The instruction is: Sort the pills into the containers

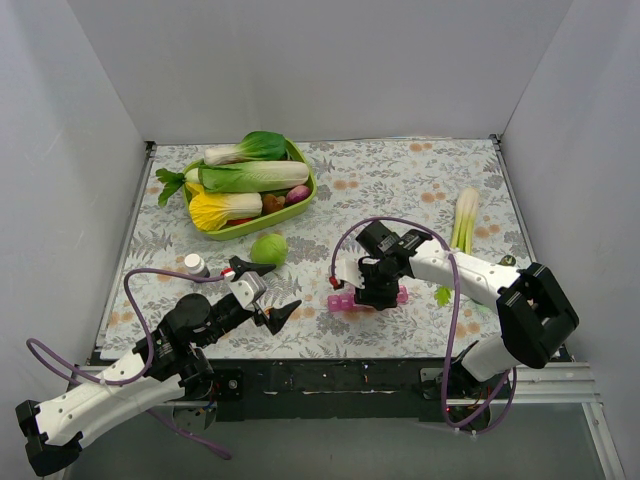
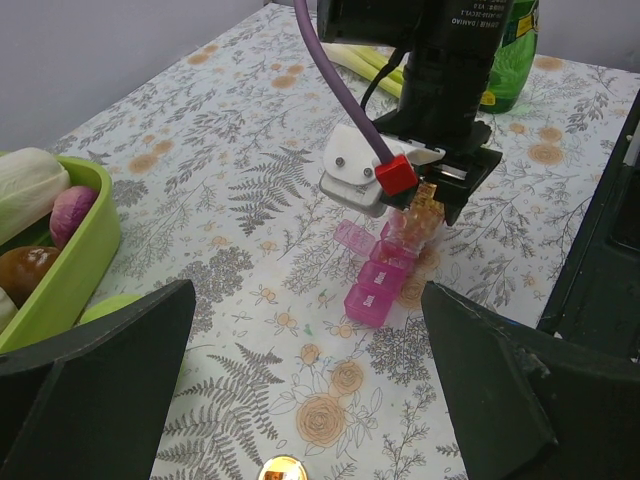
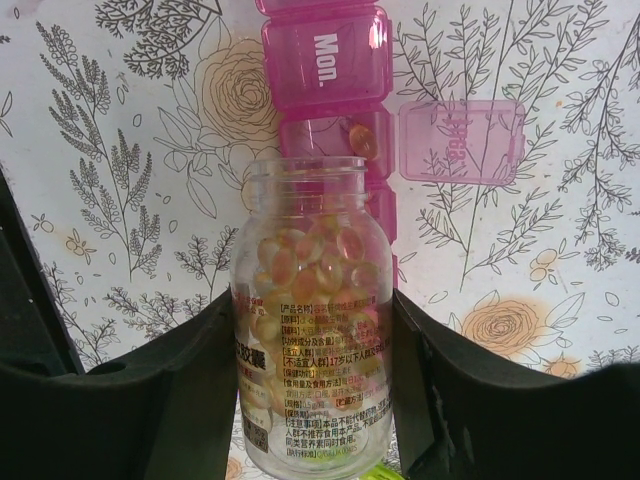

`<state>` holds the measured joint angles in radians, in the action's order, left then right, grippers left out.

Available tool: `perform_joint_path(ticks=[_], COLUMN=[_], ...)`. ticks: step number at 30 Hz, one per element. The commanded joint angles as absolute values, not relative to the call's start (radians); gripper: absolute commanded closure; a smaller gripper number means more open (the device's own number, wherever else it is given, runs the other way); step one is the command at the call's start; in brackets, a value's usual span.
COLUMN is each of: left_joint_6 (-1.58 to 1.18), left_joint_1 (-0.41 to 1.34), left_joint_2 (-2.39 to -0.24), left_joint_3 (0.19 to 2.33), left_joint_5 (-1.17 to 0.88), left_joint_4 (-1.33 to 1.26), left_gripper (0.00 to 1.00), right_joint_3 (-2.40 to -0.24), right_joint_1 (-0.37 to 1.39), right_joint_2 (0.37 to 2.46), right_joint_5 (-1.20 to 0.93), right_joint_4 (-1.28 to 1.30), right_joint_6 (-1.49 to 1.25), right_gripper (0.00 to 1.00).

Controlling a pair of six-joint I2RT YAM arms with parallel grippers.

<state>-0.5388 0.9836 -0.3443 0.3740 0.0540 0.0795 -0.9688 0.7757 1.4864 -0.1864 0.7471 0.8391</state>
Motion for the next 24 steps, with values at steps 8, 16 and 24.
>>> perform_joint_path(ticks=[8,16,24], left_joint_6=[-0.531,-0.529,-0.529], left_joint_1=[0.980,0.980,0.980], left_joint_2=[-0.342,-0.342,-0.341], left_joint_3=[0.383,0.383,0.385], left_joint_5=[0.041,0.040,0.037], left_joint_4=[0.087,0.086,0.089], left_gripper=[0.02,0.02,0.02], right_joint_3=[-1.012,-1.032,-1.051], right_joint_1=[0.755,0.733,0.727], right_joint_2=[1.517,1.542,1.539], right_joint_5=[-0.267,-0.304,-0.305], right_joint_4=[0.805,0.824,0.831], right_joint_6=[0.816,0.802,0.798], right_gripper=[0.99,0.99,0.99])
